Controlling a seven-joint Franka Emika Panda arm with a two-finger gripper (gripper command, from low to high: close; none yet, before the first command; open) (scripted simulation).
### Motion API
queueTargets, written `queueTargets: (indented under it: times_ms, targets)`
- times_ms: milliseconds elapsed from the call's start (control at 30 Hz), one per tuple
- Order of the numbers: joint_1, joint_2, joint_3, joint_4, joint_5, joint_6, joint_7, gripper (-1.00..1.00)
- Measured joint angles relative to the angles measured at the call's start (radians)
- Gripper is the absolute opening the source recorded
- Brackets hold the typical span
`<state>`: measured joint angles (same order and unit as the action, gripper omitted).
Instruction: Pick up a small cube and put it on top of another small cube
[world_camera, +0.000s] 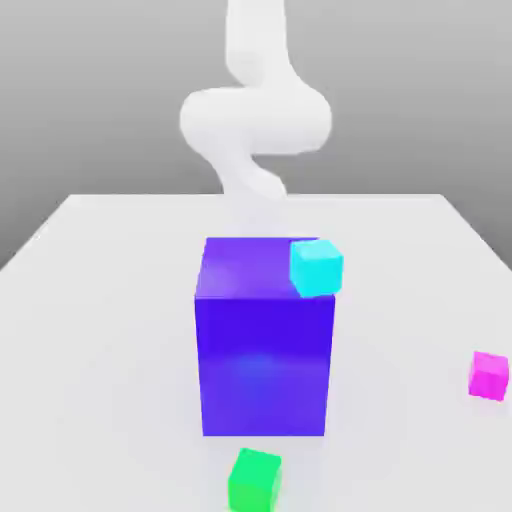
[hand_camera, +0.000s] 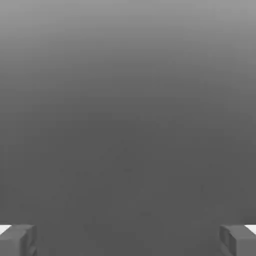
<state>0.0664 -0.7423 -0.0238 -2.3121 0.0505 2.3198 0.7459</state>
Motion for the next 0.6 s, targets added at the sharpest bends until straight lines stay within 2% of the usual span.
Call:
queueTargets:
  times_ms: [300,600]
  targets:
    - [0.213,0.217,-0.046,-0.042,0.184,0.063,-0.196,0.00]
    - [0.378,0.431,-0.026,-0.081,0.325,0.122,-0.360,0.00]
